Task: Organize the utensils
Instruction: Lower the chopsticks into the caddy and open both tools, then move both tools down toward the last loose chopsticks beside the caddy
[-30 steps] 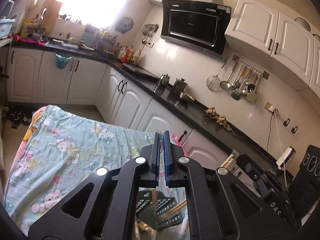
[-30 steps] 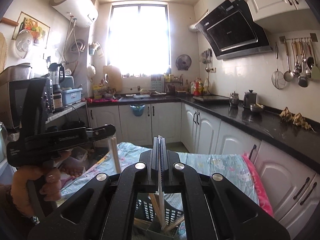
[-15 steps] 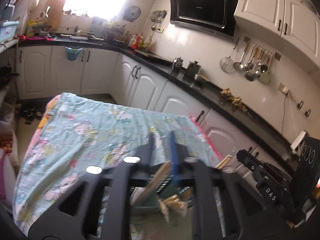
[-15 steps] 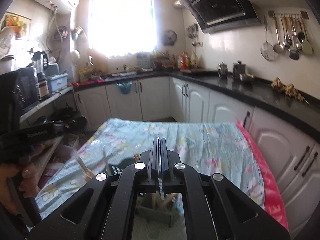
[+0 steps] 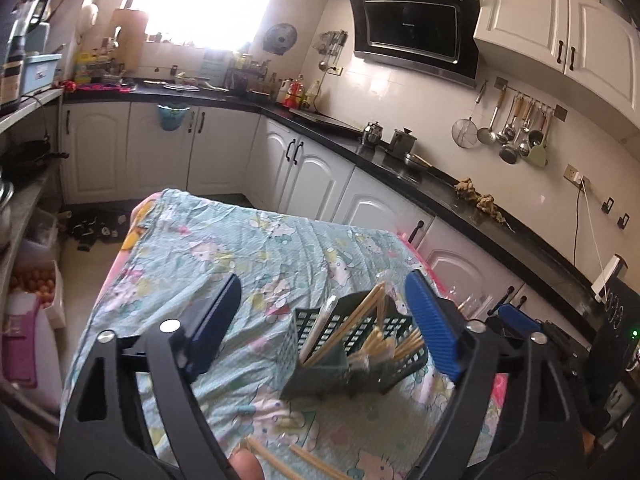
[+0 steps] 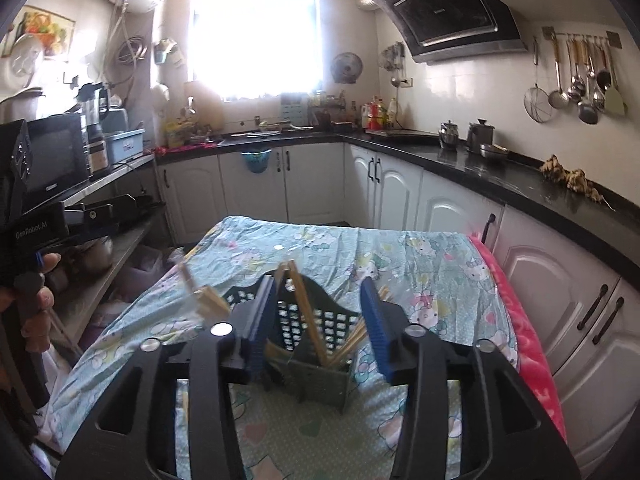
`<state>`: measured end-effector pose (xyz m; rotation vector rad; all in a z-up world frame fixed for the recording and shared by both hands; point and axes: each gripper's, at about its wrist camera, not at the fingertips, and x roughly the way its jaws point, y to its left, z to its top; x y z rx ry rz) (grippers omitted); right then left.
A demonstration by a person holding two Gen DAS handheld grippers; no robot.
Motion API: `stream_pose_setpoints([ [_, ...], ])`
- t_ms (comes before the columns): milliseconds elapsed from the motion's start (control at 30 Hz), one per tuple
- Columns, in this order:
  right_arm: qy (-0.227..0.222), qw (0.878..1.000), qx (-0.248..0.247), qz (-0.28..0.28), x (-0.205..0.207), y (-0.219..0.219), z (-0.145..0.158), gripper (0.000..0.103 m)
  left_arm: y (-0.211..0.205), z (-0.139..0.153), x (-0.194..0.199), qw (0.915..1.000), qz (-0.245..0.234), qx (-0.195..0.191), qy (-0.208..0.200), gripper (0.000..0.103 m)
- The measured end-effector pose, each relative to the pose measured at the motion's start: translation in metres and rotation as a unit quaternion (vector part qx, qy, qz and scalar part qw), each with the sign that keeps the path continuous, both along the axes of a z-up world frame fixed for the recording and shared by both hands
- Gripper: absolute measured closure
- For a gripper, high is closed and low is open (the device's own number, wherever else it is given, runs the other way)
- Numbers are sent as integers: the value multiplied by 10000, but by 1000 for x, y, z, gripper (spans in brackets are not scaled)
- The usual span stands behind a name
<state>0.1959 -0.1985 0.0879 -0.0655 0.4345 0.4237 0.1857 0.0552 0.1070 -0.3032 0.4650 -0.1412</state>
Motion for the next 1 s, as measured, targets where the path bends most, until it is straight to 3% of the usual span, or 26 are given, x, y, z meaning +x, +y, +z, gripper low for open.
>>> stream_pose_setpoints([
  [367,-153,9994,-93,292,-45,16,3,36,20,-16,-45,9997,194,70,159,11],
  [667,-166,9986,-201,460,-60,25,0,29,26,-40,-65,9991,283,64,314,11],
  [1000,-11,9976,-367,584,-61,36,-12,29,36,-69,-76,9975,390,-48,579,11],
])
